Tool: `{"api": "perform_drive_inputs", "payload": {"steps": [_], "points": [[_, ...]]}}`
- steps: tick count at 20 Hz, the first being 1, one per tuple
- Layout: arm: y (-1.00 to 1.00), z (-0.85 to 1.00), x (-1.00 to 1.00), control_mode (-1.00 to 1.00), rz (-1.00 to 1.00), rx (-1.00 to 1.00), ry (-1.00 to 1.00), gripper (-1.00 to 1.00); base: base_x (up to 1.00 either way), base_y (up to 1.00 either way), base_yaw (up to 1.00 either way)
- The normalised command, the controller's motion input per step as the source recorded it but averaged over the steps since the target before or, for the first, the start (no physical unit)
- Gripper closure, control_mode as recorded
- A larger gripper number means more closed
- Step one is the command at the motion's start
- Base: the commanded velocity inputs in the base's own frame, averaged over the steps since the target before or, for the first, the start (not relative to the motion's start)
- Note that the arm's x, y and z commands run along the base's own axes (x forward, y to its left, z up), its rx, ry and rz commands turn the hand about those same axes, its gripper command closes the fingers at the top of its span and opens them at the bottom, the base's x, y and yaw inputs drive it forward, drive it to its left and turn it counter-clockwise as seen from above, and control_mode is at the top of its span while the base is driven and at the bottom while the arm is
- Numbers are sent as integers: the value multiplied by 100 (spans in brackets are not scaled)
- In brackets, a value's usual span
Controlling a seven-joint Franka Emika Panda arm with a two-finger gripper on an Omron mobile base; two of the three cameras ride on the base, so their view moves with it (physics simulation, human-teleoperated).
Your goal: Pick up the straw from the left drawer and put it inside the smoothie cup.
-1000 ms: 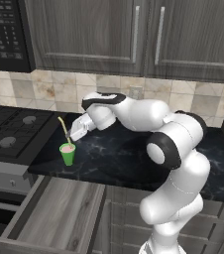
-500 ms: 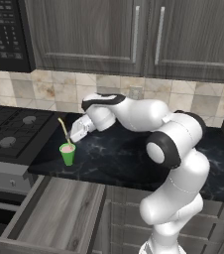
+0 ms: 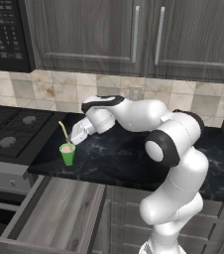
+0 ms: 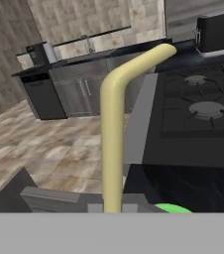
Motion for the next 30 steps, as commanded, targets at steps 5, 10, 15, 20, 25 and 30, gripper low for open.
{"api": "perform_drive_inputs", "payload": {"steps": [5,10,15,20,25,30], "points": [[0,-1,0,-100,0,0,0,100,0,0,0],[0,0,2,-100,0,0,0,100,0,0,0],[0,0,3,-100,0,0,0,100,0,0,0],[0,1,0,-100,0,0,0,100,0,0,0],[2,3,8,-100,0,0,0,100,0,0,0],[12,2,16,-100,0,0,0,100,0,0,0]]}}
